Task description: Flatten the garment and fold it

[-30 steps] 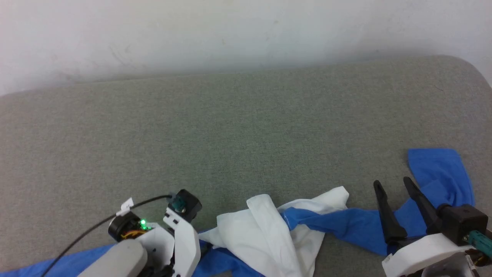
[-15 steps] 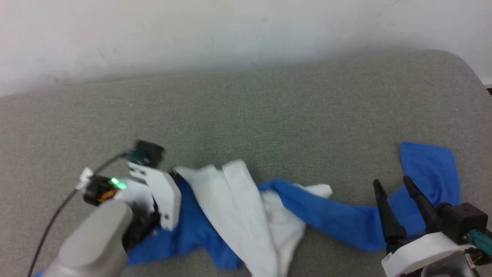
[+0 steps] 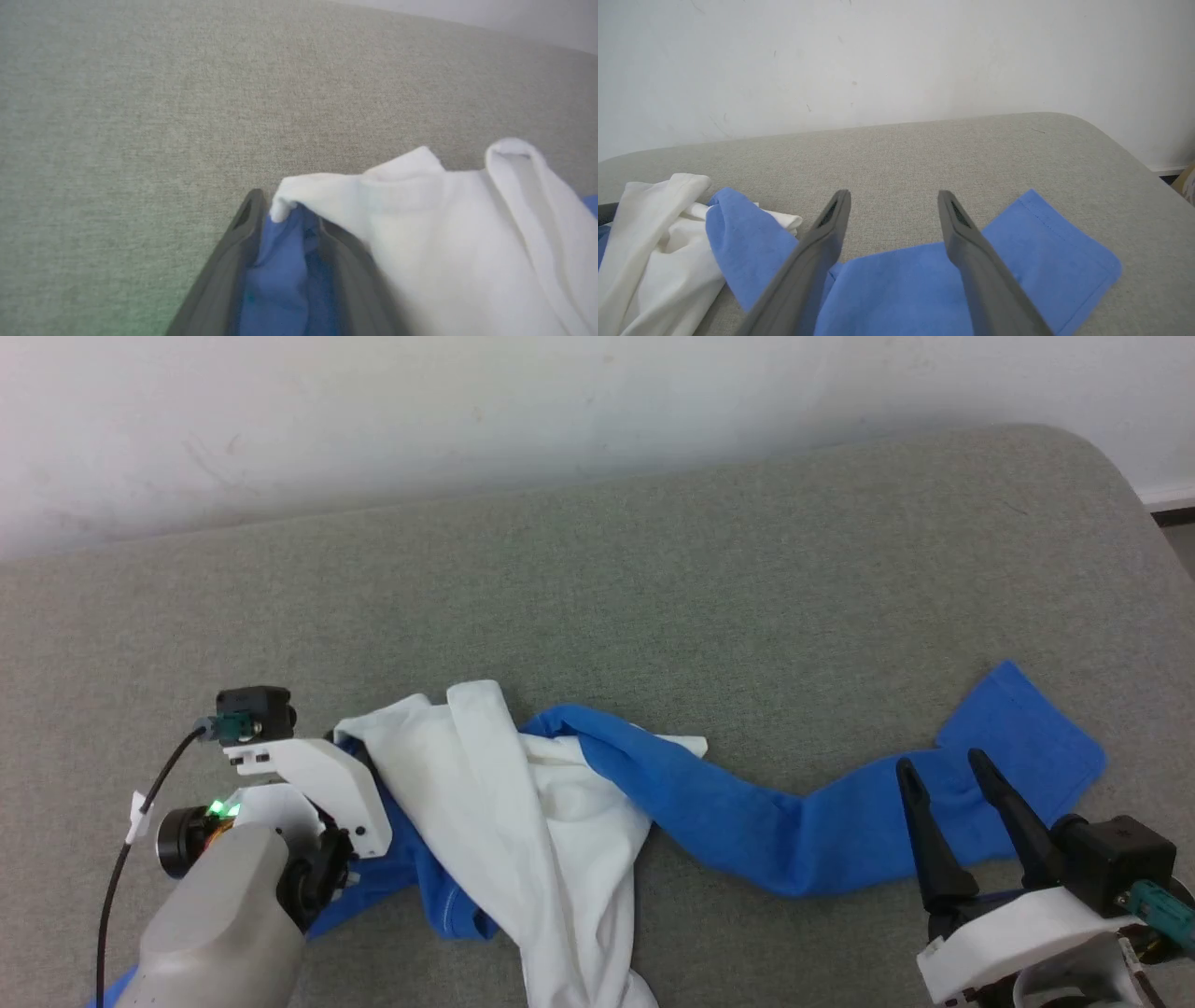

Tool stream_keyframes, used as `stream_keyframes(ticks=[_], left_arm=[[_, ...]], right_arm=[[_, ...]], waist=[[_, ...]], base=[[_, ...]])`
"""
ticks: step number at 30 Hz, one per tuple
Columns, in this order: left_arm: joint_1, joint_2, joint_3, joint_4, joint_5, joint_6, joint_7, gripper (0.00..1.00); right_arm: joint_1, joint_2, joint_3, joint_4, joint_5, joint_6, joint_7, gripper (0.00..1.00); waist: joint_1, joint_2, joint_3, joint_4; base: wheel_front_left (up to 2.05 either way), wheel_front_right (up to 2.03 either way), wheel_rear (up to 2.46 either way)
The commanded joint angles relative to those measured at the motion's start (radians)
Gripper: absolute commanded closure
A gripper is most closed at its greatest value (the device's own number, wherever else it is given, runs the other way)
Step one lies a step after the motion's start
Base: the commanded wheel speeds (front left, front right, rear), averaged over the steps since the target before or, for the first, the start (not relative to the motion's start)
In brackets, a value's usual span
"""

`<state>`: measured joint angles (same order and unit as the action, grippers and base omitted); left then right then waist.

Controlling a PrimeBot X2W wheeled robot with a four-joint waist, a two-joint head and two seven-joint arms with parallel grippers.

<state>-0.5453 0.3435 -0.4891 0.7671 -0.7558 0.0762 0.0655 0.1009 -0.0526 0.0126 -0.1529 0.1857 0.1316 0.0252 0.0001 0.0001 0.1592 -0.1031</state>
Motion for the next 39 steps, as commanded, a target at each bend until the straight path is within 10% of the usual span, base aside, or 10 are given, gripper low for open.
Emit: stream_keyframes(ticks=[1,13,27,39], left_arm=[[-0.015,-0.009,0.009,0.014,-0.008,-0.012,-0.029,0.0],[0.108,-0.014,0.022,-0.195,0.013,0.034,-0.221,0.0],[0.201,0.032,-0.155,-0.68,0.123,0.128,0.014,0.0],[0.248,0.124,-0.331,-0.822,0.13,0.093,0.338,0.0]], right_arm=[[-0.013,0.002,0.002,0.002,0.002,-0.001,-0.006,0.0],[0.033,0.002,-0.009,0.006,0.004,-0.001,-0.001,0.0],[0.031,0.002,0.005,-0.004,0.003,-0.001,0.006,0.0],[0.046,0.002,0.005,0.006,0.008,-0.001,0.007,0.0]], waist=[[-0.0001,-0.0001,-0.006,-0.004],[-0.0001,-0.0001,-0.097,0.039],[-0.0001,-0.0001,-0.086,0.031],[-0.0001,-0.0001,-0.115,0.014]], base=[[0.0,0.0,0.0],[0.0,0.0,0.0],[0.0,0.0,0.0],[0.0,0.0,0.0]])
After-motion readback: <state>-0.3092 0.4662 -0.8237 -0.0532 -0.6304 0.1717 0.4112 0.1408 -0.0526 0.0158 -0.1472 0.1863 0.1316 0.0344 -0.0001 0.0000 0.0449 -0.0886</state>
